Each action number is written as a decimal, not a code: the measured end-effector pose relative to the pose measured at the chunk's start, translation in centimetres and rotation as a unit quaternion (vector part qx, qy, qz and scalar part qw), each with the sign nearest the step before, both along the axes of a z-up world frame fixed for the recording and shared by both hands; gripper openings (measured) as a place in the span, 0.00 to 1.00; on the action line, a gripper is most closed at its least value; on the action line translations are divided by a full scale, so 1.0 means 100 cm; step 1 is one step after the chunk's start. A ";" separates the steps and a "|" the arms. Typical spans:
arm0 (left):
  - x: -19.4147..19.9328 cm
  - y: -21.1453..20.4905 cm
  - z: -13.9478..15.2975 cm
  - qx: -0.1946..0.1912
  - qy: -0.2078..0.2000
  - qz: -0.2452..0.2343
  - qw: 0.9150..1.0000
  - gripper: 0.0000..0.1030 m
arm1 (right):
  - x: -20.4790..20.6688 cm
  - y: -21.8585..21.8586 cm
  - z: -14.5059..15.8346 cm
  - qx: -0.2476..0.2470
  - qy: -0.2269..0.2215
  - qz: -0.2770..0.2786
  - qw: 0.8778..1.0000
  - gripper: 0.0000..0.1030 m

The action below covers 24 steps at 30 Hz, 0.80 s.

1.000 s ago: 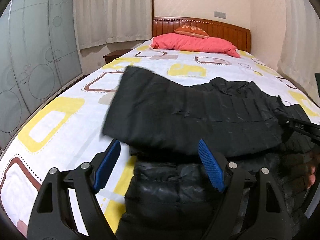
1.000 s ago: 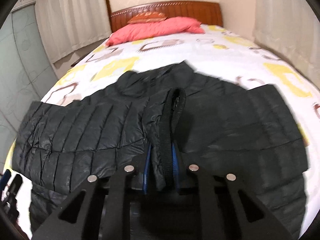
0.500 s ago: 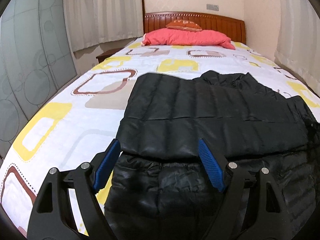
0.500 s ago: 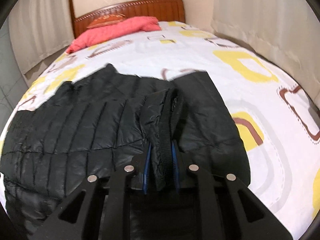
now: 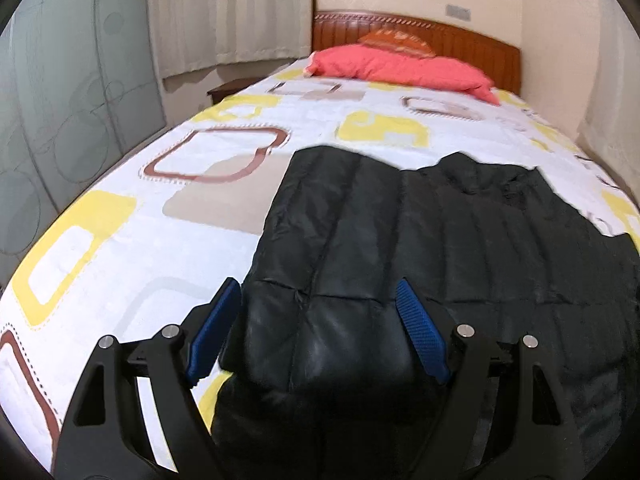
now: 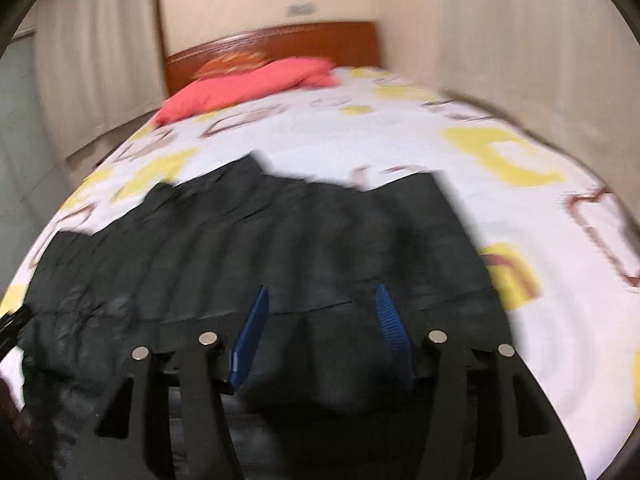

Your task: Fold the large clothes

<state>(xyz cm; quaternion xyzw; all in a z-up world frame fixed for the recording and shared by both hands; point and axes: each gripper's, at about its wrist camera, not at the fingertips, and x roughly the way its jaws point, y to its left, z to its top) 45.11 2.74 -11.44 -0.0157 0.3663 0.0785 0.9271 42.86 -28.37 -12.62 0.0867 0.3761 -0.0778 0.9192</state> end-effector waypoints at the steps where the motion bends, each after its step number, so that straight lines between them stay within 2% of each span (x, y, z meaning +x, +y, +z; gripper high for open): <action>1: 0.004 0.000 -0.005 0.001 0.007 0.005 1.000 0.77 | 0.004 0.004 -0.006 -0.002 0.006 0.006 1.000 0.54; 3: 0.016 0.002 -0.020 0.005 0.034 0.016 0.999 0.78 | 0.017 0.013 -0.032 -0.019 0.042 0.013 0.999 0.55; 4: 0.020 0.002 -0.026 0.005 0.046 0.015 0.999 0.78 | 0.019 0.015 -0.039 -0.023 0.043 0.013 0.999 0.56; 7: 0.021 -0.001 -0.026 0.015 0.054 0.014 0.998 0.79 | 0.019 0.016 -0.031 -0.026 0.045 0.010 0.999 0.56; 9: 0.015 -0.003 -0.013 0.029 0.048 0.013 0.998 0.78 | 0.016 0.014 -0.018 -0.017 0.036 0.008 0.999 0.56; 12: 0.009 -0.005 0.011 0.015 0.009 0.010 1.000 0.78 | 0.024 0.016 -0.001 -0.022 0.009 0.001 1.000 0.56; 14: 0.017 -0.009 0.020 0.019 -0.017 0.008 1.000 0.78 | 0.038 0.015 -0.001 -0.013 0.005 -0.002 1.000 0.56; 15: 0.027 -0.010 0.018 0.026 -0.015 0.007 1.000 0.78 | 0.050 0.011 -0.008 -0.004 0.016 -0.007 1.000 0.56; 16: 0.038 -0.011 0.010 0.030 -0.001 0.004 1.000 0.78 | 0.061 0.010 -0.019 0.004 0.040 -0.011 0.999 0.56; 17: 0.058 -0.012 -0.011 0.030 0.052 -0.008 0.998 0.77 | 0.071 0.009 -0.034 0.015 0.066 -0.009 0.998 0.59; 18: 0.066 -0.011 -0.022 0.023 0.081 -0.013 0.996 0.77 | 0.073 0.010 -0.033 0.011 0.065 -0.010 0.998 0.59; 19: 0.067 -0.010 -0.022 0.017 0.084 -0.011 0.996 0.77 | 0.074 0.013 -0.025 -0.001 0.070 -0.008 0.998 0.59; 22: 0.063 -0.011 0.005 0.011 0.049 -0.012 0.999 0.76 | 0.074 0.019 -0.001 -0.009 0.033 0.000 0.999 0.59; 24: 0.064 -0.009 0.021 -0.026 0.017 -0.012 0.999 0.77 | 0.080 0.024 0.007 -0.012 0.010 0.002 1.000 0.59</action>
